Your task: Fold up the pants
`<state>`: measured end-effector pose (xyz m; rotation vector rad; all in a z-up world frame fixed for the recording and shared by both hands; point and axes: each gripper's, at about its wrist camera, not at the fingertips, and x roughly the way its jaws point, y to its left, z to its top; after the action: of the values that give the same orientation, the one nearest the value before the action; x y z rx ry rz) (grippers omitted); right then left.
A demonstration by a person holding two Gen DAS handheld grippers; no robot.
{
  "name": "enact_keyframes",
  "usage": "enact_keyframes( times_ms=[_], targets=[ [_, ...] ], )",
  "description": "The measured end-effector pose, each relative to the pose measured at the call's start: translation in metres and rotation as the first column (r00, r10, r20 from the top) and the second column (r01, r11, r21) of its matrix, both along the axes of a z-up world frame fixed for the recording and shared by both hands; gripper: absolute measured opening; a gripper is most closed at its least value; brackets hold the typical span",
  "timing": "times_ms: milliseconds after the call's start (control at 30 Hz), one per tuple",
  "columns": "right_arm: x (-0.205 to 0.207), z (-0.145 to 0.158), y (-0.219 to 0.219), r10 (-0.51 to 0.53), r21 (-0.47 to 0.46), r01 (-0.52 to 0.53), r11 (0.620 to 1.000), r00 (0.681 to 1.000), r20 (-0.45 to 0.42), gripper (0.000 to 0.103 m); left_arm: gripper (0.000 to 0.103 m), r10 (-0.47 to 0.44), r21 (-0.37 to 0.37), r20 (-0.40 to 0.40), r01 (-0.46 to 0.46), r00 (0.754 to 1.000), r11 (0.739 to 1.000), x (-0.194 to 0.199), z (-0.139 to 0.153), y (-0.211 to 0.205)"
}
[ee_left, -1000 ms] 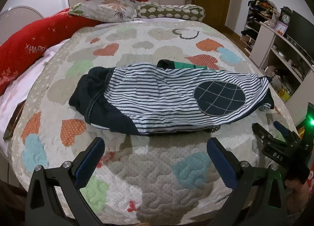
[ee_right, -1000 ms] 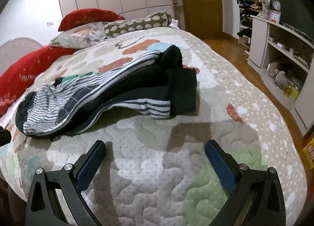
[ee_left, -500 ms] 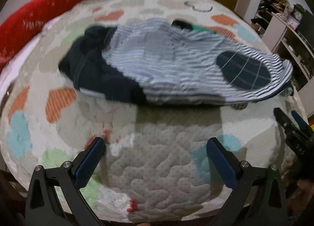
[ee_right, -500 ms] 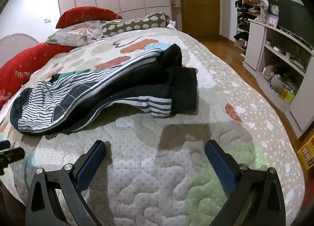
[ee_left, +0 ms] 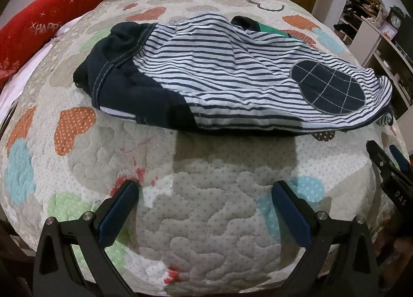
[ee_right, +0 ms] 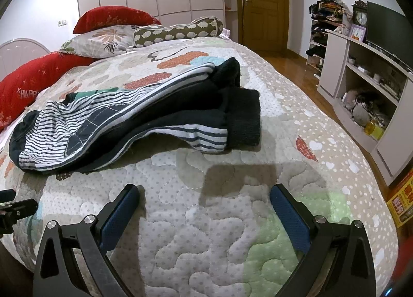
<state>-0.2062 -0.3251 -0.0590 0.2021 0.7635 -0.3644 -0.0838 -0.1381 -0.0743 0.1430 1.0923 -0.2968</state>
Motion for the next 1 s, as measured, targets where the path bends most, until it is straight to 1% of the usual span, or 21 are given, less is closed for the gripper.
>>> enact_keyframes(
  times_ms=[267, 433, 567, 733, 800, 867, 900, 1000],
  targets=[
    [-0.002, -0.001, 0.000, -0.005, -0.003, 0.005, 1.000, 1.000, 0.004, 0.103, 0.103, 0.002, -0.007, 0.016, -0.002, 1.000, 1.000, -0.002, -0.002, 0.002],
    [-0.001, 0.000, 0.003, -0.049, -0.007, 0.049, 0.999, 0.999, -0.001, 0.103, 0.103, -0.004, -0.002, 0.021, 0.004, 1.000, 1.000, -0.002, -0.001, 0.001],
    [-0.001, 0.000, 0.002, -0.034, -0.011, 0.034, 0.999, 0.999, -0.005, 0.103, 0.103, -0.011, -0.009, 0.031, 0.011, 0.999, 1.000, -0.004, 0.000, 0.002],
    [-0.002, 0.001, 0.002, -0.030, -0.004, 0.030, 1.000, 1.000, 0.003, 0.103, 0.103, -0.019, -0.025, 0.015, 0.019, 1.000, 1.000, -0.003, 0.003, 0.005],
    [0.000, 0.003, 0.002, -0.027, -0.005, 0.027, 1.000, 0.999, -0.025, 0.103, 0.103, -0.013, -0.067, 0.001, 0.013, 1.000, 0.998, -0.002, 0.009, 0.012],
    [0.004, 0.012, -0.001, -0.020, 0.025, 0.021, 0.999, 0.997, -0.068, 0.102, 0.103, 0.005, -0.132, 0.000, -0.005, 1.000, 0.991, 0.000, 0.018, 0.025],
    [0.004, 0.017, -0.002, -0.015, 0.037, 0.017, 0.999, 0.998, -0.060, 0.101, 0.103, 0.018, -0.162, 0.007, -0.017, 1.000, 0.987, 0.002, 0.024, 0.033],
    [0.000, 0.041, -0.002, 0.016, 0.057, -0.017, 0.998, 1.000, 0.011, 0.099, 0.103, 0.051, -0.225, 0.033, -0.042, 0.998, 0.973, 0.008, 0.040, 0.054]
  ],
)
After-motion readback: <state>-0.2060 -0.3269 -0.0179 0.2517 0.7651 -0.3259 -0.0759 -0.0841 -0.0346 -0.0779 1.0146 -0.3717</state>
